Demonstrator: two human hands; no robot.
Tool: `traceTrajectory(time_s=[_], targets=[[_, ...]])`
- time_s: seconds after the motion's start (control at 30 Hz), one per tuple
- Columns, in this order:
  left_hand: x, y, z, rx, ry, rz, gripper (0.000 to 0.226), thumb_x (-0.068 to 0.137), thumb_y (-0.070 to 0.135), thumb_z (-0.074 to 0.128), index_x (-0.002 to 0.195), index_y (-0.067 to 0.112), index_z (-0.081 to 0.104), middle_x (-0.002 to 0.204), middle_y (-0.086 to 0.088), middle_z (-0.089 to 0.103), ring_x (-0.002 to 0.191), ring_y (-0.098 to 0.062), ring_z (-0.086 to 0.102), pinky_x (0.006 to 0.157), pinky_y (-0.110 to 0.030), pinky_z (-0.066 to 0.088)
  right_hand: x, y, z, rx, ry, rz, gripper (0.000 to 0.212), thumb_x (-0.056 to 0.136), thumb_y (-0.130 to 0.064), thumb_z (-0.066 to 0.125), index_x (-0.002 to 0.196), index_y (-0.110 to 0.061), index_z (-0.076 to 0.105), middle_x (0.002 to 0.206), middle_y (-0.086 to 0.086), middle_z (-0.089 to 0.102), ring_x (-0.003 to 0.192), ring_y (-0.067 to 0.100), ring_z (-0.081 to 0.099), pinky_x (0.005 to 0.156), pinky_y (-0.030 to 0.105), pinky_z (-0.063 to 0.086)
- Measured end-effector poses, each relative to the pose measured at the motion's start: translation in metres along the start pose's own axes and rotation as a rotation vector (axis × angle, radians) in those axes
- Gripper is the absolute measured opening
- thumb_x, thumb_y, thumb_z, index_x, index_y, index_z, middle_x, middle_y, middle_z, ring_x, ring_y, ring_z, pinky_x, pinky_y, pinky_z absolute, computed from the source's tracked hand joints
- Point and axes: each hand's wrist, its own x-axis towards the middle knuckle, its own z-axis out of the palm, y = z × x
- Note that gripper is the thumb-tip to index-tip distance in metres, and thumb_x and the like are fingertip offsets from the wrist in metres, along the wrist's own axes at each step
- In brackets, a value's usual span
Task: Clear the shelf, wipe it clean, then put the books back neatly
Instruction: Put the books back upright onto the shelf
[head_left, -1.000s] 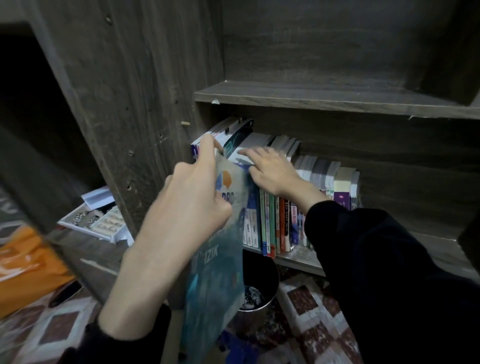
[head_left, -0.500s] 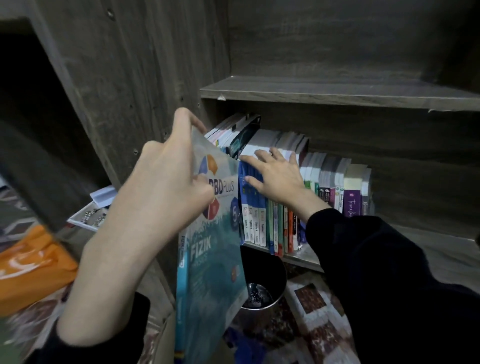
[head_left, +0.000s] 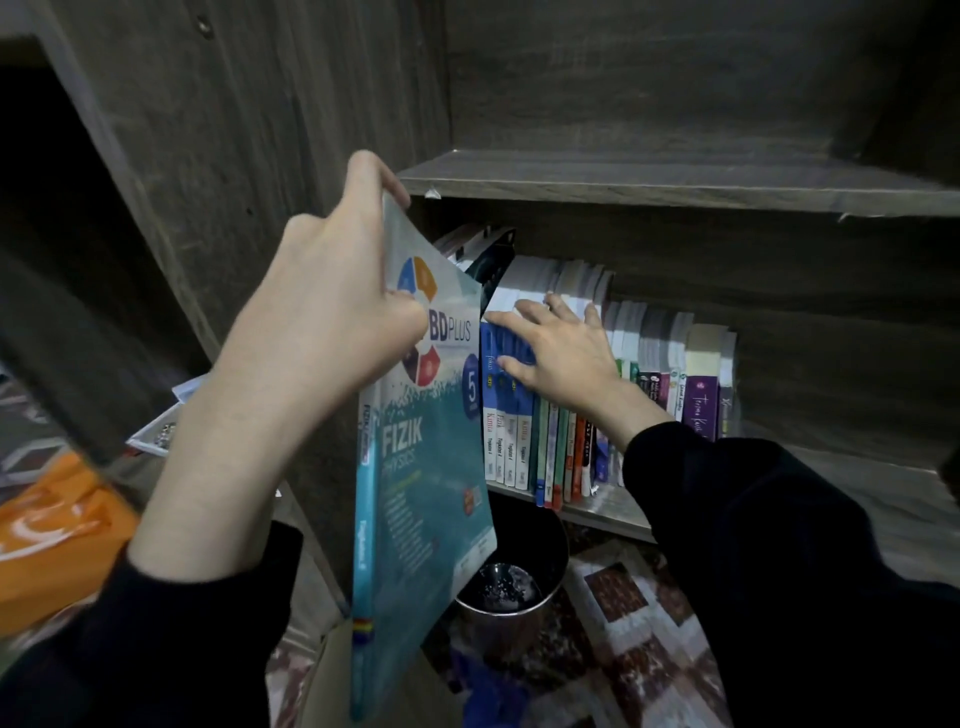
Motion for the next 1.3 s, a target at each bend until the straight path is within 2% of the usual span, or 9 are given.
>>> traceTrajectory(time_s=[0.23, 0.47, 0.63, 0.7, 0.87, 0.97, 1.03, 1.13, 1.3], targets=[[0.01, 0.0, -0.009, -0.01, -0.028, 0.034, 0.044, 0.085, 0.016, 0.065, 0.109, 0.038, 0.036, 0.107, -0.006, 0.056, 0.071, -0.01, 0.058, 0.034, -0.014, 0.041, -0.006, 0.007, -0.001, -0.029, 0.013, -0.006, 0.054, 0.094, -0.054, 0.042, 0.143, -0.035, 0.03, 0.15, 0.0, 0.035, 0.142, 0.029, 0.022, 0.11, 0.061, 0.019], [0.027, -0.01, -0.017, -0.032, 0.036, -0.017, 0.044, 0.084, 0.013, 0.066, 0.113, 0.033, 0.04, 0.11, -0.006, 0.056, 0.066, -0.006, 0.055, 0.029, -0.01, 0.036, -0.006, 0.007, 0.0, -0.022, 0.008, -0.01, 0.054, 0.093, -0.052, 0.044, 0.141, -0.032, 0.032, 0.15, 0.001, 0.035, 0.142, 0.03, 0.023, 0.109, 0.062, 0.02], [0.03, -0.024, -0.016, 0.057, 0.108, -0.067, 0.041, 0.086, 0.011, 0.061, 0.113, 0.03, 0.038, 0.107, -0.011, 0.049, 0.07, -0.019, 0.052, 0.044, -0.023, 0.038, -0.007, 0.008, -0.001, -0.025, 0.006, -0.006, 0.057, 0.094, -0.054, 0.042, 0.146, -0.042, 0.023, 0.151, 0.0, 0.034, 0.143, 0.028, 0.021, 0.11, 0.06, 0.018], [0.029, -0.027, -0.013, 0.076, 0.113, -0.046, 0.041, 0.086, 0.011, 0.06, 0.115, 0.029, 0.037, 0.105, -0.01, 0.046, 0.071, -0.017, 0.048, 0.047, -0.024, 0.038, -0.007, 0.008, -0.001, -0.022, 0.003, -0.004, 0.057, 0.094, -0.055, 0.042, 0.146, -0.043, 0.022, 0.151, 0.0, 0.034, 0.143, 0.028, 0.021, 0.11, 0.061, 0.017], [0.031, -0.03, -0.013, 0.003, 0.038, 0.042, 0.044, 0.084, 0.012, 0.065, 0.11, 0.037, 0.04, 0.106, -0.006, 0.055, 0.094, -0.023, 0.056, 0.052, -0.029, 0.048, -0.007, 0.007, -0.002, -0.013, -0.005, 0.0, 0.057, 0.094, -0.055, 0.042, 0.146, -0.042, 0.023, 0.15, -0.001, 0.035, 0.142, 0.028, 0.022, 0.11, 0.06, 0.018], [0.03, -0.029, -0.021, -0.273, -0.072, 0.11, 0.049, 0.08, 0.003, 0.071, 0.099, 0.041, 0.047, 0.104, 0.001, 0.064, 0.087, -0.02, 0.069, 0.062, -0.04, 0.059, -0.009, 0.006, -0.006, -0.006, -0.011, -0.013, 0.055, 0.094, -0.05, 0.045, 0.144, -0.031, 0.033, 0.148, 0.003, 0.037, 0.14, 0.027, 0.025, 0.111, 0.059, 0.019], [0.03, -0.028, -0.024, -0.392, -0.15, 0.143, 0.049, 0.08, -0.004, 0.069, 0.097, 0.037, 0.048, 0.096, 0.005, 0.066, 0.083, -0.013, 0.072, 0.058, -0.034, 0.059, -0.011, 0.007, -0.01, 0.094, -0.01, 0.025, 0.05, 0.095, -0.041, 0.048, 0.142, -0.022, 0.04, 0.147, 0.007, 0.039, 0.139, 0.025, 0.028, 0.115, 0.055, 0.014], [0.033, -0.034, -0.019, -0.381, -0.183, 0.15, 0.047, 0.081, -0.003, 0.067, 0.097, 0.036, 0.048, 0.098, 0.003, 0.066, 0.082, -0.012, 0.072, 0.06, -0.037, 0.06, -0.015, 0.007, -0.014, 0.19, -0.011, 0.056, 0.048, 0.096, -0.035, 0.048, 0.142, -0.02, 0.041, 0.149, 0.008, 0.038, 0.139, 0.024, 0.028, 0.117, 0.051, 0.008], [0.043, -0.046, -0.019, -0.301, -0.132, 0.118, 0.047, 0.08, 0.004, 0.072, 0.101, 0.04, 0.049, 0.109, 0.001, 0.064, 0.086, -0.019, 0.071, 0.071, -0.048, 0.058, -0.008, 0.008, -0.004, -0.005, 0.011, -0.005, 0.054, 0.094, -0.047, 0.043, 0.144, -0.025, 0.036, 0.147, 0.004, 0.04, 0.139, 0.026, 0.028, 0.11, 0.058, 0.023]])
